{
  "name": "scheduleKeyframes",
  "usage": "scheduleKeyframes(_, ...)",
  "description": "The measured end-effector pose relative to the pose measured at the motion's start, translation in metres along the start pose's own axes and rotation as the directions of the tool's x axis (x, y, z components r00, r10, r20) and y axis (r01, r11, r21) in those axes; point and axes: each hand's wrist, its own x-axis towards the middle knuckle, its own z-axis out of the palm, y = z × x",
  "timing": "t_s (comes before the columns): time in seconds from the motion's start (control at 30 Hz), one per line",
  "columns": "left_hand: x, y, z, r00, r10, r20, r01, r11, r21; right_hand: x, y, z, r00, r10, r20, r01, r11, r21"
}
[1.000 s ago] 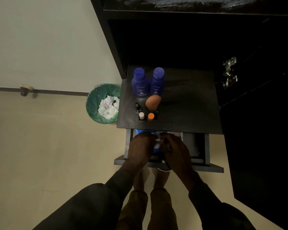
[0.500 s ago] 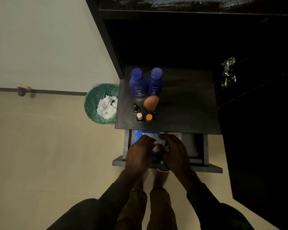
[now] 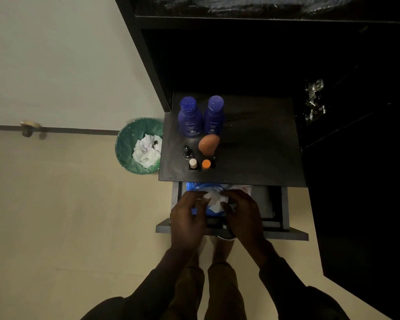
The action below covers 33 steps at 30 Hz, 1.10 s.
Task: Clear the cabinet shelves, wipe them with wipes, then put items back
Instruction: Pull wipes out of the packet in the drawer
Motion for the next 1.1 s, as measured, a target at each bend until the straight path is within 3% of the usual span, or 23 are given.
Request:
scheduleKeyframes(0.13, -0.003, -0.007, 0.002, 0.969, -0.175, 0.174, 0.194, 0.976, -0.096, -0.008, -0.001, 0.005, 0.999, 0.029, -0.020, -0.029, 0.999, 0.033)
scheduleKeyframes(0.33, 0.001, -0.009, 0.002, 0.927, -0.304, 0.221, 0.350, 0.911, -0.218, -0.014, -0.014, 0.003, 0.999, -0.021, -0.035, 0.022, 0.998, 0.052)
scheduleKeyframes(0.63, 0.016, -0.009, -0.004, 0.915, -0.292, 0.278, 0.361, 0.901, -0.241, -0.009, -0.024, 0.002, 0.999, -0.028, 0.023, 0.028, 1.000, -0.002)
scheduleKeyframes(0.73, 0.020, -0.013, -0.007, 0.865, -0.353, 0.356, 0.471, 0.816, -0.335, -0.008, -0.022, 0.007, 0.997, -0.028, -0.069, 0.030, 0.999, 0.028)
scheduleKeyframes(0.93, 0.035, -0.018, -0.019, 0.689, -0.488, 0.536, 0.722, 0.527, -0.449, -0.009, -0.027, 0.011, 0.991, 0.048, -0.127, -0.041, 0.997, 0.062)
scheduleKeyframes(1.0, 0.040, -0.019, -0.022, 0.681, -0.482, 0.551, 0.728, 0.530, -0.435, -0.011, -0.030, 0.009, 0.989, 0.039, -0.140, -0.026, 0.995, 0.097)
scheduleKeyframes(1.1, 0.039, -0.020, -0.025, 0.737, -0.435, 0.518, 0.662, 0.620, -0.422, -0.012, -0.039, 0.006, 0.996, 0.043, -0.080, -0.033, 0.991, 0.131)
